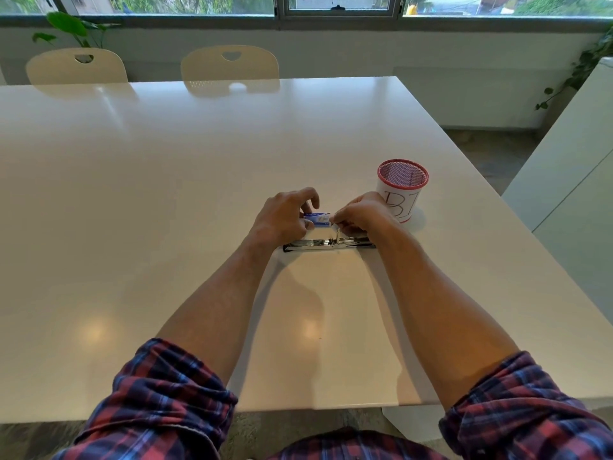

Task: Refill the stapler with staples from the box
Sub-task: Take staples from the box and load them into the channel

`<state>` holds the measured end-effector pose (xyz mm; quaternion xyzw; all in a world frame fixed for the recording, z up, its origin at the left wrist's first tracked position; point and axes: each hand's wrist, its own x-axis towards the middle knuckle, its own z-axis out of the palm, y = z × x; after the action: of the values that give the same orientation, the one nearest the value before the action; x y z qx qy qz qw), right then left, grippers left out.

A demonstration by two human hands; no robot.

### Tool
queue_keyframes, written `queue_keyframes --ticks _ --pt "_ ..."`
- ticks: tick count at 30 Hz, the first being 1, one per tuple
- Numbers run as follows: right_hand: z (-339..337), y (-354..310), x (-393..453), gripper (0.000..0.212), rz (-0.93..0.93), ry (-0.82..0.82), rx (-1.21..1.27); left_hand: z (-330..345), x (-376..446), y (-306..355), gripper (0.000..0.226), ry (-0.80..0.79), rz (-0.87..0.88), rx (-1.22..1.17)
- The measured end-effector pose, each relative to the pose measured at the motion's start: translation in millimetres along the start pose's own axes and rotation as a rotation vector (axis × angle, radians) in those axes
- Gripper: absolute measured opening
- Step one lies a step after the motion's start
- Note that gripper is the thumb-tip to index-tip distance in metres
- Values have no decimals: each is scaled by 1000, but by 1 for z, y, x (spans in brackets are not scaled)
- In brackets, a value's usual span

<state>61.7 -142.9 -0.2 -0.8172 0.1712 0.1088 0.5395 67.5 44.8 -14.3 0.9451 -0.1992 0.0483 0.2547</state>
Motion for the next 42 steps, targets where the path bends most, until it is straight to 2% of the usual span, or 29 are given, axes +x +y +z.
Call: queue_keyframes --ticks 9,18,24,31,38,42 --pt "-1 0 3 14 0 -38 7 0 2 0 36 -27 7 4" --pt "-2 7 1 11 -141 -87 -125 6 2 2 41 -27 9 -24" --pt "-1 10 -1 12 -179 -66 -116 5 -1 2 34 1 -30 -31" --pt "2 12 2 10 -201 -42 -132 5 -4 2 32 82 -162 -131" --pt "4 11 1 11 -212 -17 -172 7 -10 -2 41 27 -207 -282" --pt "4 11 0 12 -214 -17 -174 7 -10 -3 35 -10 -185 -243"
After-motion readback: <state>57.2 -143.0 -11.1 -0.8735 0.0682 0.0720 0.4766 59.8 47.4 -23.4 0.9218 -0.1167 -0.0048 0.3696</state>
